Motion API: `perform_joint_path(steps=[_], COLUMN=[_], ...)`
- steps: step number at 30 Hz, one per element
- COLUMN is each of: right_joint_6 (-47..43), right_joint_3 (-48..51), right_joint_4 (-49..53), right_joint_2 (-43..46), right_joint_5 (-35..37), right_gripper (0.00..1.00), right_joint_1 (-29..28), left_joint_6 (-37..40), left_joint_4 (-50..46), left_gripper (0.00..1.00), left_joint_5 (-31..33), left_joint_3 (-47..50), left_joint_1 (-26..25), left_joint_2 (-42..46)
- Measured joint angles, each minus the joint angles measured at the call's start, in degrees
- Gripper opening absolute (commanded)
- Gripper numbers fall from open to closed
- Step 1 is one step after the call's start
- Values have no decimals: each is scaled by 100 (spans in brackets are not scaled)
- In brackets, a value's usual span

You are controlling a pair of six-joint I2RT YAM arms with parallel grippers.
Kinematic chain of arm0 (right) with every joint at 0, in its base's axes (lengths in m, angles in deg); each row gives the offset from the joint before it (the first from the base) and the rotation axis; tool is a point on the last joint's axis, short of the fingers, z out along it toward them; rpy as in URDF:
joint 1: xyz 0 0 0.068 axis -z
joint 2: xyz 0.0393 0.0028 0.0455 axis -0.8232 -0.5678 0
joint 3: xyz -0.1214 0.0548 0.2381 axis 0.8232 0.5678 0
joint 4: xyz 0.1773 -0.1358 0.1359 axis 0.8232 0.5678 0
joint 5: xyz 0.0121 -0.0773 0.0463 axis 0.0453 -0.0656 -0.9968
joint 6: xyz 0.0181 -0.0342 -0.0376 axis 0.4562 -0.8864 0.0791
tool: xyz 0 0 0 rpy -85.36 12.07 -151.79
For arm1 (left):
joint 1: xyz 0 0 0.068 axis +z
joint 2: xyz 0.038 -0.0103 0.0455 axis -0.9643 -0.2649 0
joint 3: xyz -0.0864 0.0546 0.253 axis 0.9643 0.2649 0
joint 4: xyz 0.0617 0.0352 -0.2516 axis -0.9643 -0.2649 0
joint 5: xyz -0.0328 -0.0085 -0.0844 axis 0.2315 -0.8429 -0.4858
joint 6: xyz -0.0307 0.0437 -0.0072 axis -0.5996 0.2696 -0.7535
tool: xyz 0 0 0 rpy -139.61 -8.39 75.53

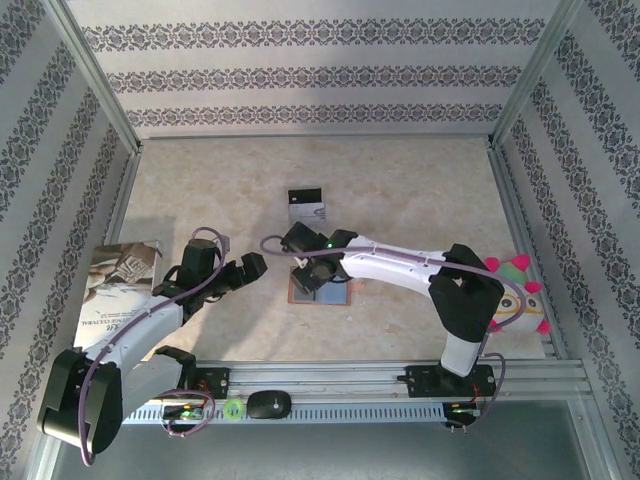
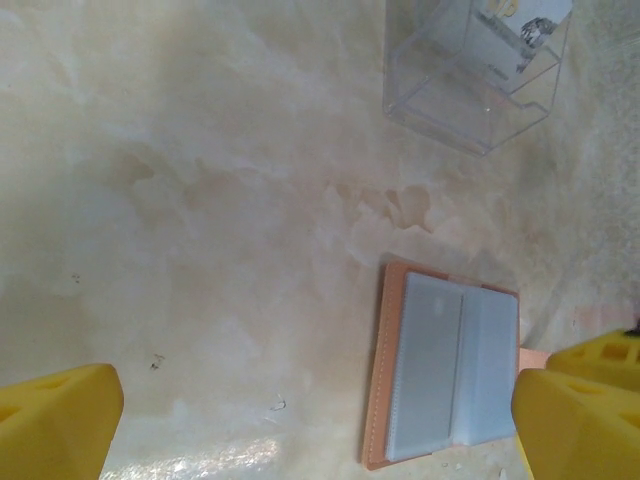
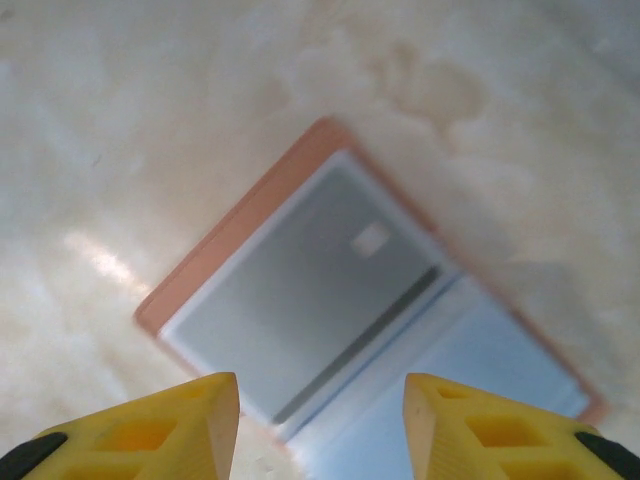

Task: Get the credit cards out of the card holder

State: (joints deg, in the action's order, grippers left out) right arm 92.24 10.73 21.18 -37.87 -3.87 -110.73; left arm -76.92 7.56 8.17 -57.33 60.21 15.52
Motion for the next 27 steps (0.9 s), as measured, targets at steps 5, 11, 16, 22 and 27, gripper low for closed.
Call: perform_joint_path(steps=[5, 11, 16, 22, 27], right_joint_6=[-35, -166, -223, -284, -280], right_joint_3=[-37, -221, -343, -424, -420], right_joint_4=[-50, -57, -96, -197, -203], right_joint_2=[-258, -778, -929, -955, -1034], right_joint_5=[74, 332, 483, 485, 485], right_gripper=[51, 51, 51, 51, 48], right_joint_1=[-321, -409, -409, -409, -409], left_joint_6=[-4, -20, -22, -20, -22], left_joint_4=[2, 0, 0, 0, 0], left_gripper=[100, 100, 100, 100, 100], left_joint_5=[-15, -15, -15, -13, -15], left_joint_3=[107, 155, 160, 160, 160], left_joint_1=[0, 0, 0, 0, 0], left_joint_2=[133, 173, 177, 177, 177])
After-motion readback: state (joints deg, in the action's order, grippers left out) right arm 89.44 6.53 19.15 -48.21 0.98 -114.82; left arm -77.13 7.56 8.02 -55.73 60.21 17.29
